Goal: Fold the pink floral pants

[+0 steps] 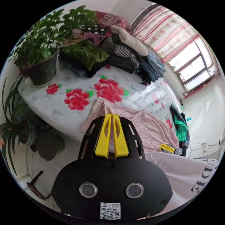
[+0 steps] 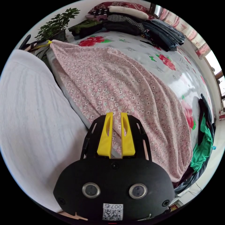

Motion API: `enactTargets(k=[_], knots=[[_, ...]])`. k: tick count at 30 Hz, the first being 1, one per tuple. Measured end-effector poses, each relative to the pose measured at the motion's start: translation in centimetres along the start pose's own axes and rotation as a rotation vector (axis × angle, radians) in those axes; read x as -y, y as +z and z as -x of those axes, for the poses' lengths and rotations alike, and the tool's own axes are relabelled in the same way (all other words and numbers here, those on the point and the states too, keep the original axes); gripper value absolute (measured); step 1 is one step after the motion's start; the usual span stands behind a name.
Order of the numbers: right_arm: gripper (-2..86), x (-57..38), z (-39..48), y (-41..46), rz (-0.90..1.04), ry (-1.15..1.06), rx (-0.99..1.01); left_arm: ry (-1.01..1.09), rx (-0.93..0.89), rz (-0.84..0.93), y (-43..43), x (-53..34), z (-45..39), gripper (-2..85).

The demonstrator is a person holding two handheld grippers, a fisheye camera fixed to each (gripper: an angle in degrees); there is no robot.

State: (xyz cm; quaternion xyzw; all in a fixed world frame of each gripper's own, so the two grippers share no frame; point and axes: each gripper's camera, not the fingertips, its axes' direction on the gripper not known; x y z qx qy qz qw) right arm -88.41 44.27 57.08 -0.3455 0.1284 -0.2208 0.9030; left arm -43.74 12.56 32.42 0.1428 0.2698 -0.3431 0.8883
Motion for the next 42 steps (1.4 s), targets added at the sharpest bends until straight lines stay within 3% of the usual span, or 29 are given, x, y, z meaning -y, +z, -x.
enactTargets(k=[4, 7, 8, 10, 14, 18, 22, 24, 27, 30, 36, 42], knots=[[6.7, 1.1, -0.6, 0.1, 0.016, 0.046, 0.008, 0.118, 0.08, -0.011, -1.1, -0.7, 0.9, -1.0], [6.9, 1.3, -1.1, 1.7, 0.05, 0.101, 0.048, 0.015, 0.103, 0.188, 6.2, -4.2, 6.3, -1.0], [6.9, 1.4, -1.2, 2.6, 0.079, 0.119, 0.066, -0.113, 0.053, 0.332, 9.1, -5.4, 8.8, -0.9], [7.0, 1.3, -1.4, 2.7, 0.064, 0.14, 0.056, -0.201, -0.076, 0.223, 7.9, -5.7, 10.0, -1.0], [7.1, 1.7, -2.4, 3.2, 0.114, 0.158, 0.064, -0.029, -0.116, 0.094, 3.4, -1.0, 7.0, -1.0], [7.3, 2.2, -3.6, 3.5, 0.131, 0.183, 0.073, 0.127, -0.342, -0.098, -3.3, 3.2, 3.3, -1.0], [7.4, 2.0, -4.5, 3.3, 0.107, 0.205, 0.068, 0.218, -0.245, -0.143, -5.0, 2.9, 1.6, -1.0], [7.5, 1.6, -5.0, 3.6, 0.104, 0.219, 0.076, 0.158, -0.041, 0.034, -0.2, 0.8, 4.6, -0.9], [7.6, 0.9, -6.0, 4.4, 0.111, 0.253, 0.112, -0.165, -0.105, 0.387, 7.1, -3.8, 12.2, -0.9], [7.5, 0.3, -6.4, 4.6, 0.114, 0.252, 0.117, -0.256, -0.219, 0.247, 5.6, -5.0, 13.8, -1.0], [7.7, -0.8, -6.9, 4.0, 0.087, 0.183, 0.094, -0.058, -0.227, 0.094, 1.8, -1.3, 9.4, -1.0], [7.5, -2.5, -7.2, 4.8, 0.125, 0.06, 0.04, -0.035, -0.291, 0.014, -0.6, -0.1, 7.3, -0.9]])
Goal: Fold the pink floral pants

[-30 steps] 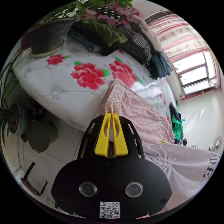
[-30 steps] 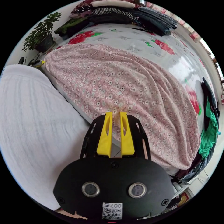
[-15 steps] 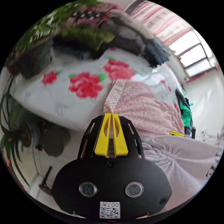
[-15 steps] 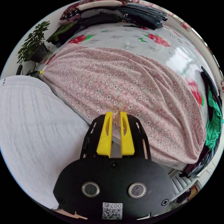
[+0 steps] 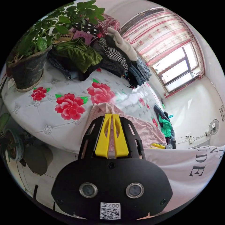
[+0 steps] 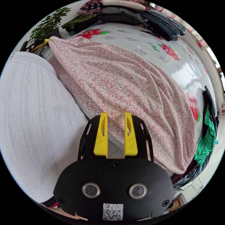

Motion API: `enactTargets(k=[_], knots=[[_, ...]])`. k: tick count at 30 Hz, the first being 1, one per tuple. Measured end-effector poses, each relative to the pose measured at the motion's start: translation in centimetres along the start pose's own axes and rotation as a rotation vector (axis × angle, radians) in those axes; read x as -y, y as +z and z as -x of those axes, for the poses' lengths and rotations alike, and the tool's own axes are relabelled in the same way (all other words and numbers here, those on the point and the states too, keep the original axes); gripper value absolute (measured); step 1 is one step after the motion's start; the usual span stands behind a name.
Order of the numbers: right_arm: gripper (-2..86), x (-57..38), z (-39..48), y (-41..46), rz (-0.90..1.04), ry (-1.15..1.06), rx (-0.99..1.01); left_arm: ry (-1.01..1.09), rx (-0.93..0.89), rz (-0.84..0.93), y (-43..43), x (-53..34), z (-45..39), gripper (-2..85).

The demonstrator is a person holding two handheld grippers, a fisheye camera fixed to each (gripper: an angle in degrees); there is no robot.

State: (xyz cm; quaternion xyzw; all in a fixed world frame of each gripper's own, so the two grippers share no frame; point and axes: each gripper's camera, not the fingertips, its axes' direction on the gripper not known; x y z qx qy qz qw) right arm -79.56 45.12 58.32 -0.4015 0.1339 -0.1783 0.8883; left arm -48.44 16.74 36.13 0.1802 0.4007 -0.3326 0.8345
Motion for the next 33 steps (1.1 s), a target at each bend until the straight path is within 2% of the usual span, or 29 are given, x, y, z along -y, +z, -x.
enactTargets(k=[8, 11, 13, 15, 18, 20, 26, 30, 33], knots=[[0.5, -2.8, -0.8, 0.5, 0.03, -0.078, -0.087, 0.009, 0.052, 0.004, -1.0, -1.4, -1.3, -0.9], [0.3, -4.1, -1.9, 0.5, 0.053, -0.108, -0.014, -0.024, 0.189, 0.124, 1.6, -3.6, 0.9, -0.9], [0.6, -4.5, -2.7, -0.1, 0.052, -0.126, 0.013, -0.122, 0.213, 0.213, 3.6, -5.3, 3.1, -0.9], [1.5, -4.4, -3.5, -1.2, 0.051, -0.162, 0.028, -0.204, 0.138, 0.162, 3.7, -6.9, 4.3, -1.0], [3.9, -2.3, -4.5, -5.2, -0.029, -0.232, 0.064, -0.183, 0.127, 0.112, 3.4, -7.1, 3.8, -1.0], [5.9, 1.3, -4.4, -8.6, -0.18, -0.294, 0.073, -0.148, 0.145, 0.108, 3.6, -7.1, 3.2, -1.0], [8.4, 17.8, 1.7, -10.7, -0.332, -0.485, 0.221, -0.011, 0.155, 0.042, 3.5, -7.9, 0.1, -1.0], [8.5, 27.0, 6.2, -7.6, -0.305, -0.472, 0.302, 0.139, 0.187, 0.039, 4.0, -9.0, -2.8, -1.0], [7.6, 32.0, 9.7, -2.9, -0.171, -0.472, 0.307, 0.22, 0.221, 0.062, 5.0, -9.8, -4.0, -1.0]])
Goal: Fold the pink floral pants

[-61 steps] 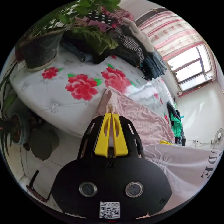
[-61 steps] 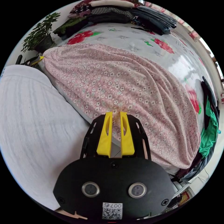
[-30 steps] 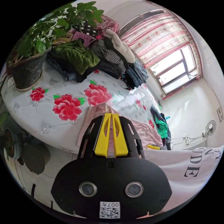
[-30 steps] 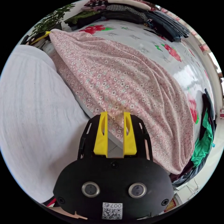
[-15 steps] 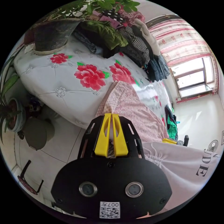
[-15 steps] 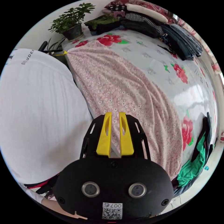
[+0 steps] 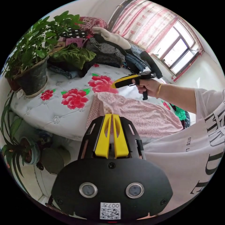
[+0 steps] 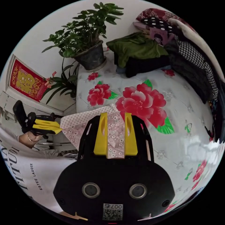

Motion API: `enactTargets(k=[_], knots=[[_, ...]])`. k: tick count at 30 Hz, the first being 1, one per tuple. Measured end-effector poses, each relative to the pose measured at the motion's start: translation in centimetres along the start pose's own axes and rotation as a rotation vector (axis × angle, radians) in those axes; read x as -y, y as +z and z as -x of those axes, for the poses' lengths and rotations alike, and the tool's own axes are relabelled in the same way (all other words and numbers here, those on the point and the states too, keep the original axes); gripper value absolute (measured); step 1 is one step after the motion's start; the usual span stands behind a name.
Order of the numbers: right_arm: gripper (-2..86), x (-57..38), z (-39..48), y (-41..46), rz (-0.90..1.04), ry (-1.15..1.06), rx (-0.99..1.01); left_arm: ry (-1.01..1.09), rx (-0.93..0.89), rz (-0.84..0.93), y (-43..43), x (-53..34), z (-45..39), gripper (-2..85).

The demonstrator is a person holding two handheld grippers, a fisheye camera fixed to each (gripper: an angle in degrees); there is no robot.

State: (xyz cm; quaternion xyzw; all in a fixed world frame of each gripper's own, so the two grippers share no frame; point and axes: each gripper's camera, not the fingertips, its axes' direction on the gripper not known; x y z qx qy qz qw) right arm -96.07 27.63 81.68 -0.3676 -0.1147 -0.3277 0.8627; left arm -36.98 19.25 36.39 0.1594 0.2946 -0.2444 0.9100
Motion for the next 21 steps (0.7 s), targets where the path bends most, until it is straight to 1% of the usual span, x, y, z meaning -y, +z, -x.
enactTargets(k=[2, 4, 6, 8, 9, 11, 13, 15, 16, 18, 20, 21], knots=[[5.9, 1.7, 0.8, 4.5, 0.146, -0.039, 0.013, 0.021, 0.015, 0.01, 0.7, -0.4, -0.2, -1.0], [3.8, 2.1, 1.8, 6.4, 0.229, -0.072, -0.019, 0.015, 0.028, 0.025, 1.3, -0.8, 0.1, -1.0], [1.6, 2.0, 2.9, 5.9, 0.217, -0.106, -0.083, -0.004, 0.028, 0.02, 1.3, -1.5, 1.0, -1.0], [0.6, 1.9, 4.4, 1.8, 0.088, -0.147, -0.115, -0.032, 0.02, 0.004, 0.6, -1.9, 1.7, -1.0], [0.4, 1.7, 4.9, 0.3, 0.039, -0.17, -0.107, -0.04, 0.007, -0.029, -0.2, -2.2, 2.0, -1.0], [0.2, 0.6, 6.4, -5.1, -0.121, -0.235, -0.115, -0.055, -0.005, -0.089, -1.3, -2.8, 2.4, -1.0], [0.2, 0.2, 6.7, -6.6, -0.177, -0.257, -0.099, -0.086, -0.017, -0.126, -1.1, -3.4, 3.3, -0.9], [0.4, 1.0, 6.2, -5.0, -0.125, -0.241, -0.087, -0.148, 0.0, -0.059, 2.2, -3.7, 5.2, -0.9], [0.8, 1.8, 5.6, -2.9, -0.07, -0.222, -0.074, -0.166, 0.011, -0.024, 3.2, -3.8, 5.7, -0.9], [1.7, 3.1, 4.3, 1.1, 0.02, -0.161, -0.081, -0.221, 0.028, 0.099, 7.0, -3.5, 7.5, -0.9], [2.7, 4.2, 3.3, 4.8, 0.081, -0.12, -0.126, -0.246, 0.022, 0.147, 8.7, -3.2, 8.3, -0.8], [2.9, 4.4, 3.1, 5.3, 0.092, -0.108, -0.129, -0.253, 0.015, 0.157, 9.3, -3.1, 8.6, -0.8]])
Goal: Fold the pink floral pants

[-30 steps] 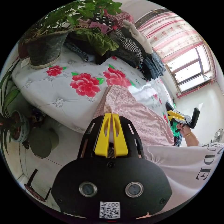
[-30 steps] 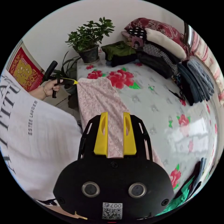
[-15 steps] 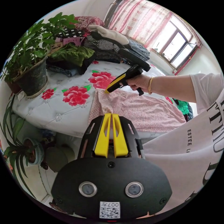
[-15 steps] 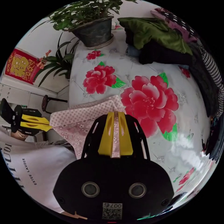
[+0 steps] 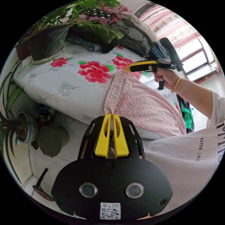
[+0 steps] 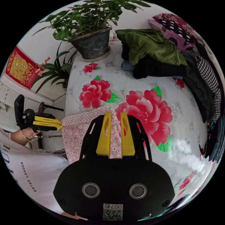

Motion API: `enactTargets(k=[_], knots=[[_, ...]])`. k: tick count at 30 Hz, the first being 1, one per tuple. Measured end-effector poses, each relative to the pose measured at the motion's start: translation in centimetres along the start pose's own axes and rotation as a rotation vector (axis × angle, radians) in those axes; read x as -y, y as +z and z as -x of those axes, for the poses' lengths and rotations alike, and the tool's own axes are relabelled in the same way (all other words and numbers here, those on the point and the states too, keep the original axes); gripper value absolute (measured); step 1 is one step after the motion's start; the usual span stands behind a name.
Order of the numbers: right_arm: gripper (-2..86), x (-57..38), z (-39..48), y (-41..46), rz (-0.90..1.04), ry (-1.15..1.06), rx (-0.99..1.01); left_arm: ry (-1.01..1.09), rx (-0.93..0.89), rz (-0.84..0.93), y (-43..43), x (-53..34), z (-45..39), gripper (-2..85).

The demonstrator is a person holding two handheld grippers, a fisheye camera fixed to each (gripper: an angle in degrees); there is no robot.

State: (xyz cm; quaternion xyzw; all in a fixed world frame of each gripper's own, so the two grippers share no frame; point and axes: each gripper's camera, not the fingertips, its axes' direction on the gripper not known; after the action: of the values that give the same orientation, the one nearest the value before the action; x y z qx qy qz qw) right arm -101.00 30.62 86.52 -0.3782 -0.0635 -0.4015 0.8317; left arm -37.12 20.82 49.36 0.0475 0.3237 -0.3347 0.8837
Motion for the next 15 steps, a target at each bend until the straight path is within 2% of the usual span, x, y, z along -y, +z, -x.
enactTargets(k=[3, 5, 8, 13, 15], knots=[[3.5, -0.2, -0.3, -1.4, -0.064, 0.053, 0.005, 0.007, -0.014, -0.01, 0.7, 0.1, 0.5, -0.6], [3.7, -2.3, 0.0, -4.4, -0.152, 0.071, -0.02, -0.002, -0.033, -0.014, 1.3, 0.0, 1.0, -0.4], [3.9, -6.7, 0.3, -7.1, -0.185, 0.118, -0.047, -0.001, -0.048, -0.015, 1.8, 0.0, 1.5, 0.3], [4.2, -16.8, 0.8, -7.8, -0.11, 0.254, -0.028, -0.014, -0.008, -0.022, 1.4, 0.1, 1.7, 4.1], [4.3, -21.0, 1.0, -7.9, -0.055, 0.32, -0.055, -0.04, 0.099, -0.069, -0.1, -0.4, 1.6, 3.3]])
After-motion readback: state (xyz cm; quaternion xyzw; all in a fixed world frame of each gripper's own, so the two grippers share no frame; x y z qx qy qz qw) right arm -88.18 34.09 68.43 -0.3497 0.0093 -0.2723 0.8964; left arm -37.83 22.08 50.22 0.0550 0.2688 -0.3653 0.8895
